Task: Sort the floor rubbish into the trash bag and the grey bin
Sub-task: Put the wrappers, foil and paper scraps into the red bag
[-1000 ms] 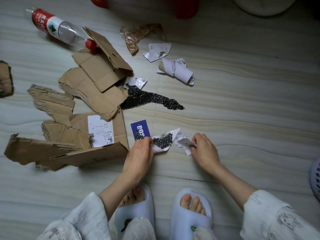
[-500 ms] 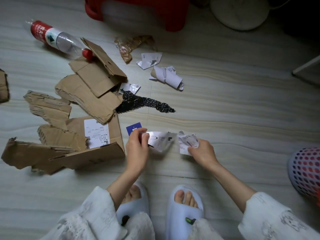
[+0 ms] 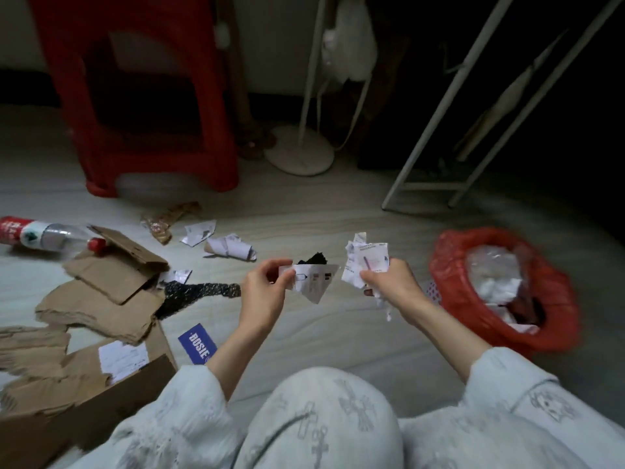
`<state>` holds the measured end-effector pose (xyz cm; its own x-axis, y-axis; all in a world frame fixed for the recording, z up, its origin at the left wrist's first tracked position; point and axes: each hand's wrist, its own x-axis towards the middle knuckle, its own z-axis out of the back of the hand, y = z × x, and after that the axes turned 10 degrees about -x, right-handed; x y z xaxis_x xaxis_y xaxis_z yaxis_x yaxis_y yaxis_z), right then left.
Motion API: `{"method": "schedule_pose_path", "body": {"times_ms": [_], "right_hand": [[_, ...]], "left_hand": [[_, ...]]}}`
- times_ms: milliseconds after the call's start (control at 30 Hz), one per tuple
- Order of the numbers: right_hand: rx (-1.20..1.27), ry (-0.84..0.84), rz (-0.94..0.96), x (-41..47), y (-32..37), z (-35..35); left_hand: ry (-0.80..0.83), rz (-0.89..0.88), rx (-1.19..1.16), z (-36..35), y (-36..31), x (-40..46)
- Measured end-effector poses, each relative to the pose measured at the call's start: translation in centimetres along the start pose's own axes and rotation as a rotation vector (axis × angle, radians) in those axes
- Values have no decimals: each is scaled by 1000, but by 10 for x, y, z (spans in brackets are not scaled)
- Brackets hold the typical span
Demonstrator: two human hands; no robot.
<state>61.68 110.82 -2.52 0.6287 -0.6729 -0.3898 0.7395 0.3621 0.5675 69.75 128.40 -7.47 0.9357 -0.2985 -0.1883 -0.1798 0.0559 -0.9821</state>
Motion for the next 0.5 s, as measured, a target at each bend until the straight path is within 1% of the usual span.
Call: {"method": "schedule_pose_path", "body": {"times_ms": [67, 133, 200, 267, 367, 433, 500], "right_hand": [[6, -84, 14, -13, -4, 32], [63, -150, 32, -23, -12, 63], [128, -208, 35, -31, -25, 94], [132, -241, 10, -34, -41, 121], [182, -288, -68, -22, -79, 157], [240, -309, -110, -8, -108, 176], [203, -341, -121, 7, -139, 194]], "left_hand": [[72, -76, 11, -14, -24, -9], [140, -132, 15, -31, -48, -17], [220, -161, 30, -50, -68, -25], [296, -175, 65, -71, -83, -30], [402, -224, 185, -113, -100, -31], [462, -300, 301, -144, -109, -28], [524, -389, 395, -178, -116, -24]]}}
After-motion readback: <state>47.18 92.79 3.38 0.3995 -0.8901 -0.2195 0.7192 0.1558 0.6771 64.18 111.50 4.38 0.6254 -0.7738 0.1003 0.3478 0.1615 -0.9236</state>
